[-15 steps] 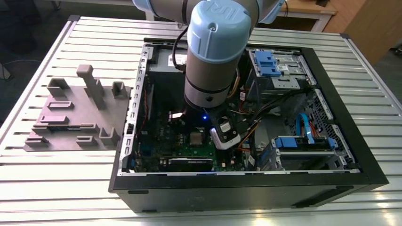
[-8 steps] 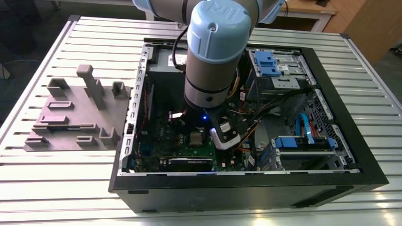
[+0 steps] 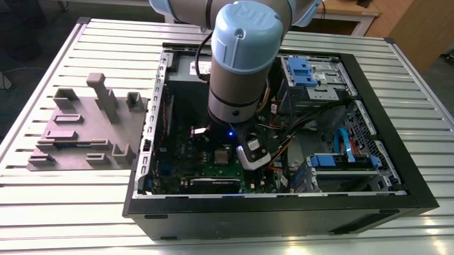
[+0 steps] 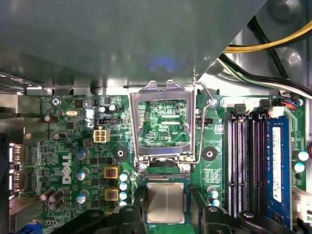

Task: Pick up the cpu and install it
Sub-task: 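Place the cpu into insertion slot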

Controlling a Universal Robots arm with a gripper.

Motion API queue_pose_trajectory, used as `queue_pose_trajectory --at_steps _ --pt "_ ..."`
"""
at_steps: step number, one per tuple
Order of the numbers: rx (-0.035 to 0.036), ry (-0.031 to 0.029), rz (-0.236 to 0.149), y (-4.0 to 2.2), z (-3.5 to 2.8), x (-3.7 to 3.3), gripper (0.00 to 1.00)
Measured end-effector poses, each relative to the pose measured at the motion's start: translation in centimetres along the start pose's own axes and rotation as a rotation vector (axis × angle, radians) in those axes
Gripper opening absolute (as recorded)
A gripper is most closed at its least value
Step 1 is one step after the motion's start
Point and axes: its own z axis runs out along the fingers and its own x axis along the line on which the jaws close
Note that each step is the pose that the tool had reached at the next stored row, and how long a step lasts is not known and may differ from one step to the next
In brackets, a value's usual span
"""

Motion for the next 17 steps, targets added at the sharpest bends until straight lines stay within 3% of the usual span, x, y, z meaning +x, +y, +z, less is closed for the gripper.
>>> queue_pose_trajectory --at_steps 17 --pt "-0.0013 0.0025 0.006 0.05 0.12 -0.01 0.45"
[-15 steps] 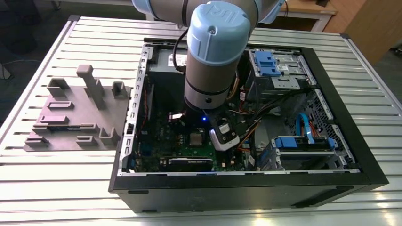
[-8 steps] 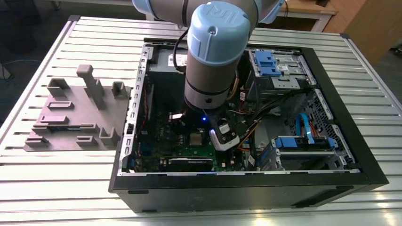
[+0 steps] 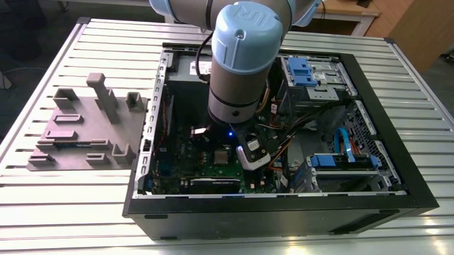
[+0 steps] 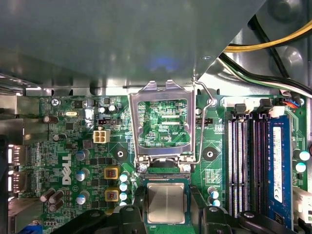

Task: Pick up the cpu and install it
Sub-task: 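Place the cpu into insertion slot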

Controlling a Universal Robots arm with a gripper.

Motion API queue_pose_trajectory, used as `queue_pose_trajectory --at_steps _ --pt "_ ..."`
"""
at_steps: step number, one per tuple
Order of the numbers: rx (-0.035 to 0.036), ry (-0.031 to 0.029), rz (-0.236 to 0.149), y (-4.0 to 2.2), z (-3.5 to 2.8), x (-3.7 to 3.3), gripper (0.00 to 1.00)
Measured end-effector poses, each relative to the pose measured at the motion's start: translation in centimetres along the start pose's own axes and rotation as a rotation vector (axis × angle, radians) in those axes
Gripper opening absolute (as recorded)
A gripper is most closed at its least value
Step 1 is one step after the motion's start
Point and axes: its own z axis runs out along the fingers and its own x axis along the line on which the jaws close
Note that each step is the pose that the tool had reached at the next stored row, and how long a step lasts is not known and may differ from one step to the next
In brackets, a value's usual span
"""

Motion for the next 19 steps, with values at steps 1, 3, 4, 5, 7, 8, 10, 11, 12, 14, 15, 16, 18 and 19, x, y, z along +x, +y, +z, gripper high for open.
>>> queue_pose_trajectory --at_steps 1,3,4,5,7,8,10,11,12,14,15,16,18,19 --pt "-0.0001 -0.0001 0.002 0.0 0.01 0.0 0.45" --pt "-0.0001 0.0 0.003 0.0 0.04 0.0 0.45" --pt "-0.0001 0.0 0.003 -0.01 0.09 0.0 0.45" --pt "-0.0001 0.0001 0.003 -0.01 0.12 0.0 0.45" --pt "-0.0004 0.0 0.003 -0.01 0.17 0.0 0.45" --pt "-0.0006 -0.0001 0.003 -0.01 0.19 -0.01 0.45" --pt "-0.0006 -0.0001 0.003 0.0 0.2 -0.01 0.45" --pt "-0.0005 0.0 0.003 0.0 0.2 0.0 0.45" --pt "-0.0005 -0.0001 0.003 -0.01 0.21 -0.01 0.45" --pt "-0.0006 -0.0001 0.003 -0.01 0.24 -0.01 0.45" --pt "-0.0009 -0.0001 0.003 0.0 0.25 -0.01 0.45" --pt "-0.0013 -0.0003 0.003 0.0 0.26 -0.01 0.46" --pt "-0.0026 -0.0015 0.002 0.03 0.32 -0.06 0.51" --pt "-0.0031 -0.001 0.003 0.03 0.34 -0.04 0.51"
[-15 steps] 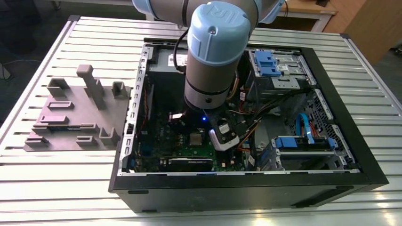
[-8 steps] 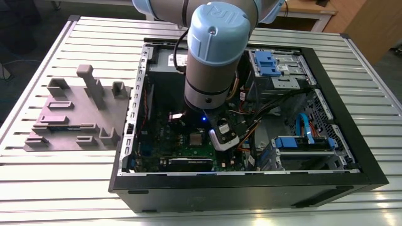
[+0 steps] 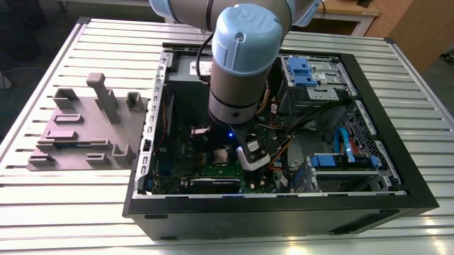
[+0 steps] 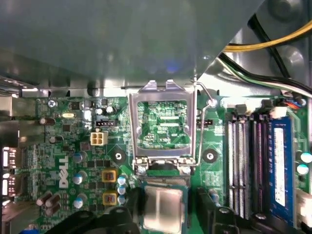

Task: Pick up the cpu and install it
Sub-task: 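Place the cpu into insertion slot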

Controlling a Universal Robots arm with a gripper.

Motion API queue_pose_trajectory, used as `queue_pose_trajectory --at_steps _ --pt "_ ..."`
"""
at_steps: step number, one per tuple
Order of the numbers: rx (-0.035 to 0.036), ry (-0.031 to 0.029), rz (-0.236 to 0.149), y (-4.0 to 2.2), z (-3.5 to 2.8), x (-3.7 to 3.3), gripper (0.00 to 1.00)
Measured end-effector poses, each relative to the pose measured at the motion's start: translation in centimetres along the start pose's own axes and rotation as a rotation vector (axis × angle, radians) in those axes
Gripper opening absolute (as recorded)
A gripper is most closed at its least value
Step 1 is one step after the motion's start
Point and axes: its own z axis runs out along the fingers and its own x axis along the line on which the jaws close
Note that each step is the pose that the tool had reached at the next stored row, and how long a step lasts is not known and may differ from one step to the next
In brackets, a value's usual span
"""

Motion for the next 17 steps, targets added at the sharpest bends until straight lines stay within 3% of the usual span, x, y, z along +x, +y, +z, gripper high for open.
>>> queue_pose_trajectory --at_steps 1,10,17 --pt "0.0007 0.0003 0.0 -0.01 -0.02 0.01 0.58" --pt "0.0023 0.0026 0.0 0.0 -0.95 0.05 0.58" --pt "0.0024 0.0028 -0.003 -0.01 -0.54 -0.16 0.58"
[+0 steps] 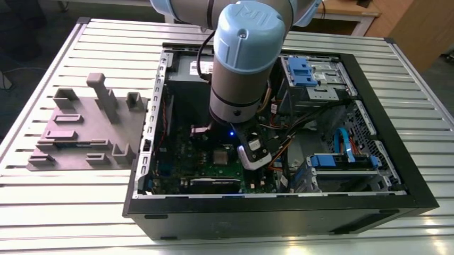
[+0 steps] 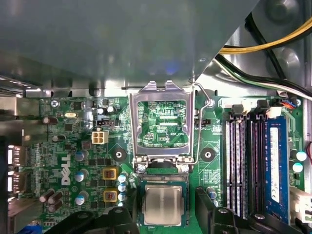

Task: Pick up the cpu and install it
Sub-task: 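Place the cpu into insertion slot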

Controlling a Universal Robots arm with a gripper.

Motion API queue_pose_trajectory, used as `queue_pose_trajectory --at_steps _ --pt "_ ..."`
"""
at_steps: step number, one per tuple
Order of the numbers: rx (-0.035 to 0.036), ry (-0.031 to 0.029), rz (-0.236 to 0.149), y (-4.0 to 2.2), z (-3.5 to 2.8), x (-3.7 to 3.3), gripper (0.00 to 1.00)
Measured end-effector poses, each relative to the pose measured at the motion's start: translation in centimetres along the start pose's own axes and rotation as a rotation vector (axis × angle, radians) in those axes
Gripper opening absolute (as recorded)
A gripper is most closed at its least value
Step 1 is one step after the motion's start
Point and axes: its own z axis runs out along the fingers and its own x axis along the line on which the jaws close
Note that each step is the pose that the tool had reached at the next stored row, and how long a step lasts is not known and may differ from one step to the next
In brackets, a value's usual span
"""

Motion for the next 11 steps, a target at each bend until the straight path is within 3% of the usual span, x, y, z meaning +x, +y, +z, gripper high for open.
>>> queue_pose_trajectory --at_steps 11 --pt "0.0003 0.0002 -0.007 -0.08 0.12 0.0 0.56"
